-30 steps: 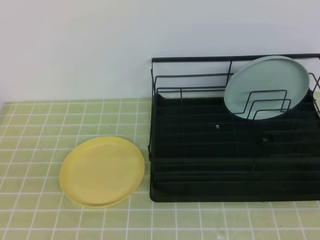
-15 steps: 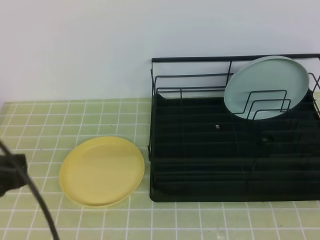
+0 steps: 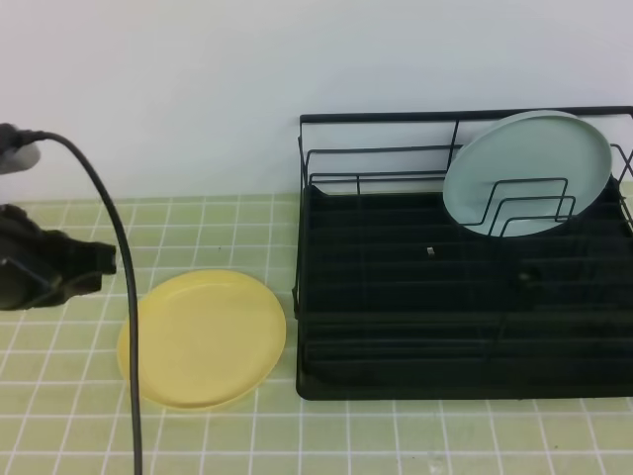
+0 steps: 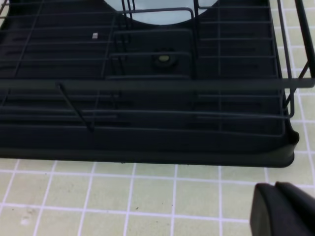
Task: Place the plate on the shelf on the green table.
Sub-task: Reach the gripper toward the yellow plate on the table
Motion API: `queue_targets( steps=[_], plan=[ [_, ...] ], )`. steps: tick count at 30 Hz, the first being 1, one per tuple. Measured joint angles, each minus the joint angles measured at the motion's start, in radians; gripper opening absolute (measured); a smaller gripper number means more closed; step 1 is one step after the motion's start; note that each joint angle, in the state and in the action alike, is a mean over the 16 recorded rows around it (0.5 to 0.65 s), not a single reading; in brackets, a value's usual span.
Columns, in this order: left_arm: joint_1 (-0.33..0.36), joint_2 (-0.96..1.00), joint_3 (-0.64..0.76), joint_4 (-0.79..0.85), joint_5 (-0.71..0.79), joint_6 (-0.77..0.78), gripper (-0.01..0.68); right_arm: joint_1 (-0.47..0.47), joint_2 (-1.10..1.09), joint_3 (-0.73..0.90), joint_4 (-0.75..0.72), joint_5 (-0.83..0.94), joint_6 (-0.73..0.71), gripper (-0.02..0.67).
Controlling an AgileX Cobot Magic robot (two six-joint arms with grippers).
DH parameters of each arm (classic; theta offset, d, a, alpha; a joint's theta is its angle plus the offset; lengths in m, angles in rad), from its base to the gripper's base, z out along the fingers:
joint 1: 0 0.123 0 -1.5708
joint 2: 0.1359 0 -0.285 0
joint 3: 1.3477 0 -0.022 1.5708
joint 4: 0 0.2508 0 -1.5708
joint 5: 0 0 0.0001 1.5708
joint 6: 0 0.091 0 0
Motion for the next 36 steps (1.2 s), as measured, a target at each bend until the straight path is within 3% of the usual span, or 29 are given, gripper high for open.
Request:
queue_targets(
  steps=[13, 24, 36],
  plan=[
    [0.003, 0.265, -0.060, 0.055, -0.100, 0.004, 0.001, 0.000, 0.000, 0.000, 0.006, -0.015, -0.004, -0.004],
    [0.020, 0.489, -0.175, 0.086, -0.083, 0.034, 0.001, 0.000, 0.000, 0.000, 0.041, -0.018, -0.005, -0.004],
    [0.028, 0.580, -0.250, 0.098, -0.162, 0.043, 0.000, 0.000, 0.000, 0.000, 0.063, -0.017, -0.005, -0.004]
  ],
)
